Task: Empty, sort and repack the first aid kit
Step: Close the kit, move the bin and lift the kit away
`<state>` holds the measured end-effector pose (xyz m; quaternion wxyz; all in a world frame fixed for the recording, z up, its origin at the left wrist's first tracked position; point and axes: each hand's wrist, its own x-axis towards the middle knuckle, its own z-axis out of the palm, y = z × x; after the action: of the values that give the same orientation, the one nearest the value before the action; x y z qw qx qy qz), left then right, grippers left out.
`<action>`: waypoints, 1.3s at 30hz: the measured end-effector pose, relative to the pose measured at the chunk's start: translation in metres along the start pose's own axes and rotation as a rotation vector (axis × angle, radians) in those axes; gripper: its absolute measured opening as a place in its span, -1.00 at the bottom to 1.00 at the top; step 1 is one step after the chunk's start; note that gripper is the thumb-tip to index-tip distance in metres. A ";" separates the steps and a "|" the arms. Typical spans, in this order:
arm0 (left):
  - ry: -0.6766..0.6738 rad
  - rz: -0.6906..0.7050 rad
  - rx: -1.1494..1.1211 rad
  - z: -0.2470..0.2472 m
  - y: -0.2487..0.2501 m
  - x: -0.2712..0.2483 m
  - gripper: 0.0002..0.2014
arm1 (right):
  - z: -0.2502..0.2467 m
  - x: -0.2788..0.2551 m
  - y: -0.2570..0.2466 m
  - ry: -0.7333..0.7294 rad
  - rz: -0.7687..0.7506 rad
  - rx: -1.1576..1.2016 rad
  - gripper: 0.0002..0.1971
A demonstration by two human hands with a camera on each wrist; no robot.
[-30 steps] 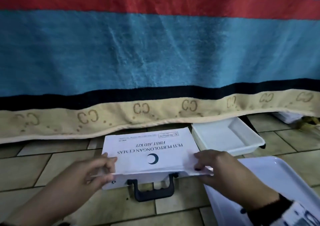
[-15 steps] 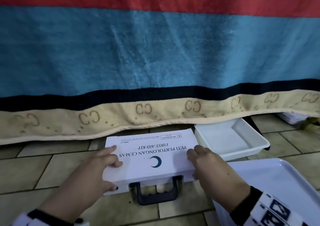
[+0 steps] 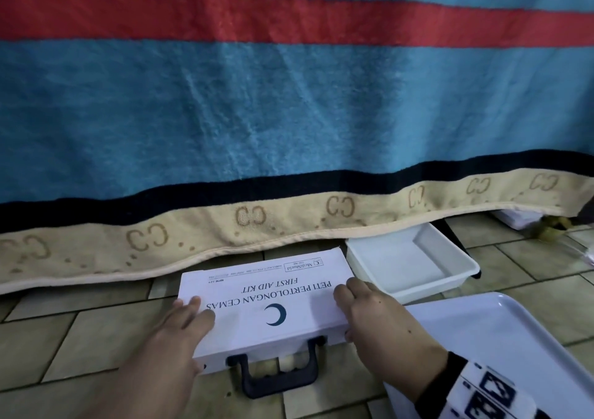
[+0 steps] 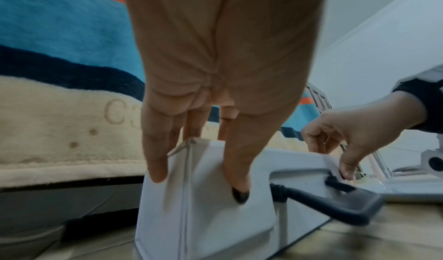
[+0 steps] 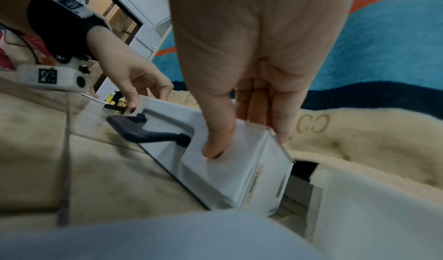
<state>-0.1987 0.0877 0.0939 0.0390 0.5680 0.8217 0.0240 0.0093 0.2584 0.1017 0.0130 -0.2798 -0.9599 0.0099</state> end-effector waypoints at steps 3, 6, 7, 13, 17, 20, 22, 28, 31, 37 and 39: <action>0.008 0.006 0.004 -0.011 0.010 0.001 -0.54 | -0.025 0.001 0.021 -0.119 -0.082 0.147 -0.62; 0.063 -0.082 -0.113 -0.029 0.038 0.007 -0.65 | -0.056 -0.003 0.069 -0.182 -0.124 0.208 -0.71; 0.102 -0.060 -0.119 -0.030 0.050 0.012 -0.68 | -0.062 -0.005 0.092 -0.177 -0.094 0.154 -0.76; 0.182 0.236 -0.254 -0.033 0.172 0.065 -0.80 | -0.046 -0.016 0.224 -0.334 0.046 -0.178 -0.82; 0.030 0.296 -0.183 -0.009 0.232 0.115 -0.81 | -0.026 -0.012 0.269 -0.376 -0.082 -0.194 -0.67; -0.053 0.227 -0.127 0.011 0.236 0.134 -0.81 | -0.009 -0.003 0.283 -0.380 -0.284 -0.206 -0.55; 0.041 0.213 -0.172 0.010 0.228 0.138 -0.77 | 0.003 0.004 0.286 -0.344 -0.389 -0.254 -0.62; 0.330 0.045 -0.415 -0.014 0.221 0.139 -0.75 | 0.019 0.020 0.288 -0.233 -0.631 -0.271 -0.71; 0.378 -0.018 -0.425 -0.016 0.217 0.145 -0.76 | 0.011 0.022 0.288 -0.122 -0.661 -0.184 -0.77; 0.388 -0.092 -0.568 -0.032 0.206 0.154 -0.53 | -0.008 0.003 0.309 0.005 -0.505 0.493 -0.65; 0.343 -0.090 -0.561 -0.029 0.208 0.154 -0.47 | -0.018 -0.007 0.314 0.003 -0.461 0.687 -0.62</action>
<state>-0.0621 0.3052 0.1346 0.0561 0.4859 0.8020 0.3428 0.1847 0.5198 0.1112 0.1090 -0.0366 -0.9383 0.3262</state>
